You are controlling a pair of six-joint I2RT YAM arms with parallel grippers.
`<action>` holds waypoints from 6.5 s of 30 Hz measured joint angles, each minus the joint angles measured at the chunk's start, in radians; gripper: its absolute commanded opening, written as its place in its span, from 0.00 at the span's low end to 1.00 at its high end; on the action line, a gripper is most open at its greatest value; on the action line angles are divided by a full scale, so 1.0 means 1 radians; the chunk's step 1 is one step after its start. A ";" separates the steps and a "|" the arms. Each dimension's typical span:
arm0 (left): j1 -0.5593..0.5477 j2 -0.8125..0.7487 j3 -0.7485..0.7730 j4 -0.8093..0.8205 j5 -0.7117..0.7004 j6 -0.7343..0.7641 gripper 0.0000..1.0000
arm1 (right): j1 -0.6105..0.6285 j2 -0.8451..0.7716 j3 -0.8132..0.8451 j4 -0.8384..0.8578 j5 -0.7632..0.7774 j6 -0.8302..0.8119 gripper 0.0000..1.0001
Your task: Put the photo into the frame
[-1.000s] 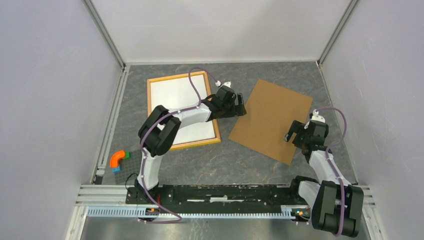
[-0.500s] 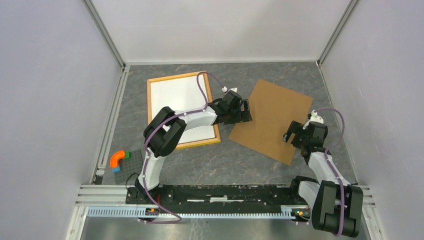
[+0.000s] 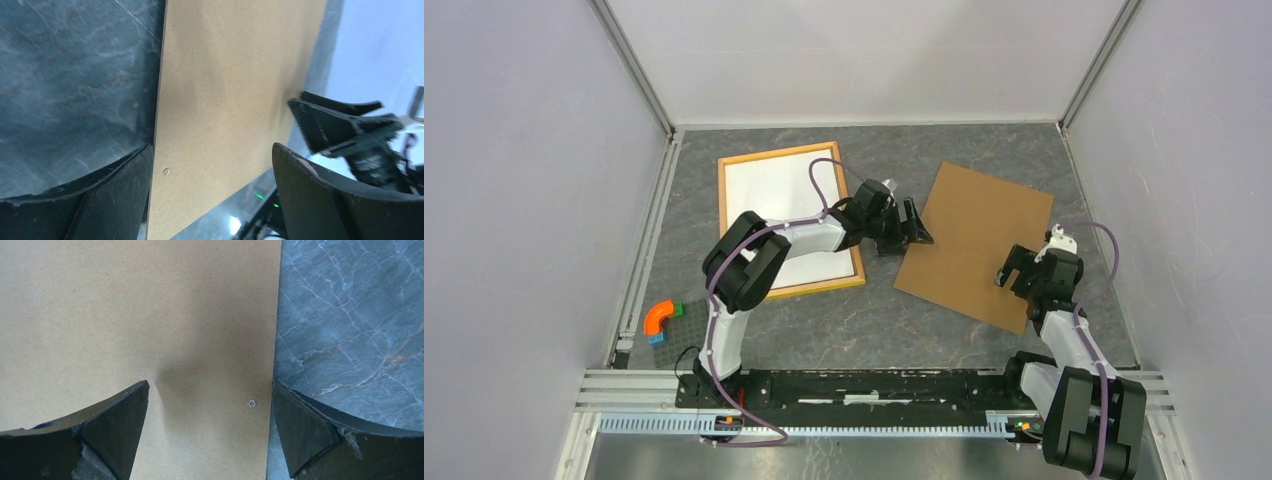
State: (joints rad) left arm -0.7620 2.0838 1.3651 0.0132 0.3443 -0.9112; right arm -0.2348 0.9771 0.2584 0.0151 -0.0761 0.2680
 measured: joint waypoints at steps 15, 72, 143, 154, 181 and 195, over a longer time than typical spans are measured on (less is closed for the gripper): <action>-0.003 -0.070 -0.312 0.809 0.108 -0.558 0.57 | 0.004 -0.091 -0.014 0.060 -0.092 0.035 0.96; -0.092 -0.018 -0.079 0.090 -0.108 -0.085 0.95 | -0.303 0.199 0.120 0.035 -0.066 0.025 0.97; -0.068 -0.395 -0.040 -0.241 -0.070 0.094 0.02 | -0.119 -0.075 0.125 -0.135 -0.228 -0.007 0.95; -0.077 -0.695 0.399 -0.902 -0.571 0.431 0.02 | -0.086 -0.138 0.196 -0.193 -0.192 -0.036 0.95; -0.167 -0.333 0.593 -1.564 -1.434 0.395 0.02 | -0.081 -0.093 0.147 -0.167 -0.213 -0.049 0.95; -0.178 -0.138 0.526 -1.578 -1.472 0.098 0.02 | -0.081 -0.073 0.123 -0.134 -0.242 -0.049 0.95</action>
State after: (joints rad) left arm -0.9401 1.9453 1.8912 -1.5650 -1.1282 -0.8131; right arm -0.3161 0.9043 0.3817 -0.1188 -0.3180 0.2188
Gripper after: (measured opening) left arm 0.055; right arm 0.949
